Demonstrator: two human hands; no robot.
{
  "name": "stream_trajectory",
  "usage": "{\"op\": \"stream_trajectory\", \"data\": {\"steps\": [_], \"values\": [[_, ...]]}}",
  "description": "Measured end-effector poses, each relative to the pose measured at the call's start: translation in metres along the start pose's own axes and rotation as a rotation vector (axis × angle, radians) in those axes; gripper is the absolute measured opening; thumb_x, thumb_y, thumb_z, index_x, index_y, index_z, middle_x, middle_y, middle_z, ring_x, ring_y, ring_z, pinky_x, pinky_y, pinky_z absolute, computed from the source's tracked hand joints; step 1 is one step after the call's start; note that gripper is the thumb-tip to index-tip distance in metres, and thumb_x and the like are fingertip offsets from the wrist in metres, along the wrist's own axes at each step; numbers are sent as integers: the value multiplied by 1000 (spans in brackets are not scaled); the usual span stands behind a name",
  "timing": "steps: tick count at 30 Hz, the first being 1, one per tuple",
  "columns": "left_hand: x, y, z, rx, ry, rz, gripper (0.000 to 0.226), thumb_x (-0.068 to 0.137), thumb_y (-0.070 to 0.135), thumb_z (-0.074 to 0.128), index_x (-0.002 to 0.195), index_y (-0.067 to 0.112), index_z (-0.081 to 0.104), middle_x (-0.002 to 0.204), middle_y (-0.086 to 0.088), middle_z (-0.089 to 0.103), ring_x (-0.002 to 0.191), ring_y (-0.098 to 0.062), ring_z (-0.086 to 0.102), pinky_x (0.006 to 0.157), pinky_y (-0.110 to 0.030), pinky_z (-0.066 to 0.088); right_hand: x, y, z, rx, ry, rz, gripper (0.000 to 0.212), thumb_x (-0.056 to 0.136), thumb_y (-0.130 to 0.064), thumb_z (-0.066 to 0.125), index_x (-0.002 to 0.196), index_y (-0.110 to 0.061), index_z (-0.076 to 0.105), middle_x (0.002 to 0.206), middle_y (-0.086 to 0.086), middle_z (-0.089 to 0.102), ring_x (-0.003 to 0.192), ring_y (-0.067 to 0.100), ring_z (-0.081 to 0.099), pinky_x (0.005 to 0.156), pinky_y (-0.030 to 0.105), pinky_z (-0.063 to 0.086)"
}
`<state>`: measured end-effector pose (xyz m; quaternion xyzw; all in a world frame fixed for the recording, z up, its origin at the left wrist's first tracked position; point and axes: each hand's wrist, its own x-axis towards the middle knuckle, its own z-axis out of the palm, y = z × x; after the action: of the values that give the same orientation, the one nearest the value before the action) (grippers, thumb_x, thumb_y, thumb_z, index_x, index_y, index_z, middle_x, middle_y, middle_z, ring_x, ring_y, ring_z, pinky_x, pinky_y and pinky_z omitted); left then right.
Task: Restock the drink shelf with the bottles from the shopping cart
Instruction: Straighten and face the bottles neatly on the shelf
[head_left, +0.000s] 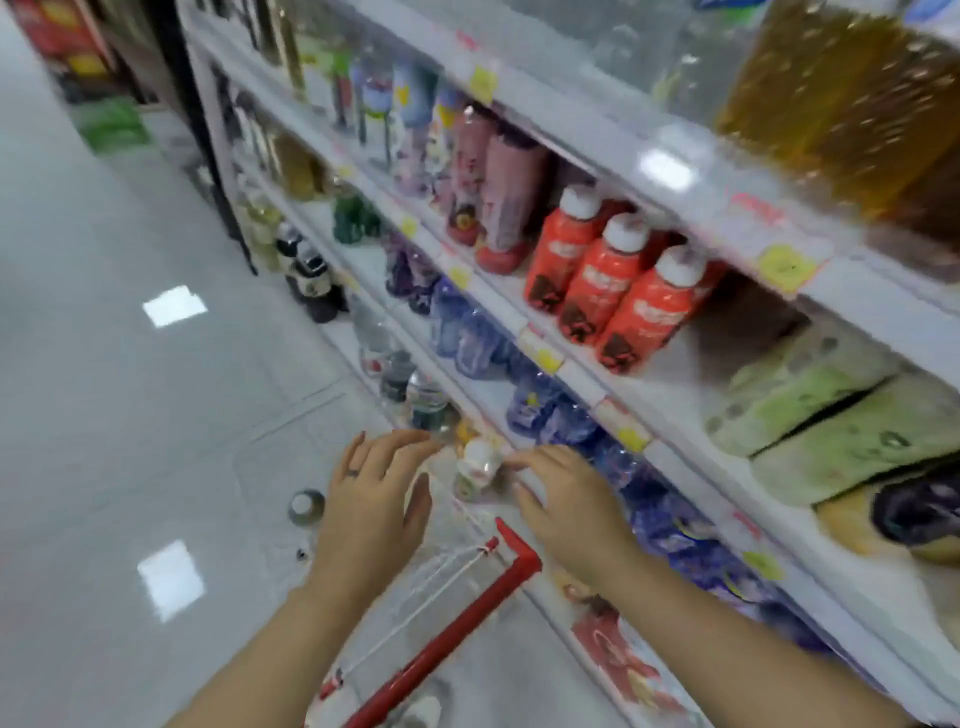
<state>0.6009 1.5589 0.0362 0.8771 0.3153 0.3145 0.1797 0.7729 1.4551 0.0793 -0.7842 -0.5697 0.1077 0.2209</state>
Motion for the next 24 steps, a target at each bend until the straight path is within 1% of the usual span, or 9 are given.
{"op": "stream_trajectory", "data": {"steps": [3,7,9,12,15,17,19,21,24], "values": [[-65,-62,-8,63,-73,-258,33,83,20,45,112,20,59,110,-2,63,102,-20,55,92,-40,41,28,-17,73,2,-255,-52,30,86,-10,56,115,-10,62,114,6,63,109,23,54,94,29,37],[-128,-124,-2,125,-203,-574,38,81,27,44,112,18,63,115,-2,62,105,-26,58,89,-34,43,57,-33,168,-9,-447,-90,35,89,-13,54,123,-12,57,123,5,59,116,23,50,98,28,32],[-149,-151,10,135,-257,-710,37,86,23,51,122,19,58,126,-4,58,114,-27,54,94,-37,43,69,-41,213,-12,-525,-93,36,89,-14,52,125,-15,54,125,3,57,116,22,50,98,30,36],[-171,-187,35,76,-333,-890,49,92,27,54,139,26,41,148,2,36,133,-21,37,106,-35,34,87,-48,277,-19,-634,-101,40,89,-15,52,129,-17,50,131,1,52,121,21,46,98,32,39],[-186,-216,57,8,-362,-964,52,95,31,49,144,28,31,153,6,25,134,-17,36,104,-33,35,106,-52,336,-12,-699,-101,47,89,-19,55,135,-18,43,138,2,42,124,22,43,99,34,41],[-193,-226,66,-51,-356,-969,54,95,29,48,145,29,28,152,9,26,132,-13,39,100,-27,36,116,-53,371,-22,-741,-109,53,89,-20,57,139,-18,37,142,4,34,123,24,44,98,36,41],[-198,-230,73,-104,-319,-961,55,96,27,47,146,31,25,150,12,31,129,-9,41,92,-17,32,125,-53,403,-10,-767,-125,56,87,-14,58,139,-19,36,145,5,28,121,25,45,97,37,43],[-201,-231,76,-135,-290,-956,55,96,26,47,146,33,24,148,15,34,125,-6,43,87,-11,27,133,-52,431,12,-770,-144,49,85,-7,59,130,-19,44,143,5,30,118,25,48,94,38,45],[-203,-236,77,-118,-284,-922,56,96,28,47,146,35,23,147,16,36,124,-6,44,88,-11,26,140,-48,458,36,-687,-142,21,85,-7,59,104,-17,57,123,6,41,99,27,56,84,39,50]]}}
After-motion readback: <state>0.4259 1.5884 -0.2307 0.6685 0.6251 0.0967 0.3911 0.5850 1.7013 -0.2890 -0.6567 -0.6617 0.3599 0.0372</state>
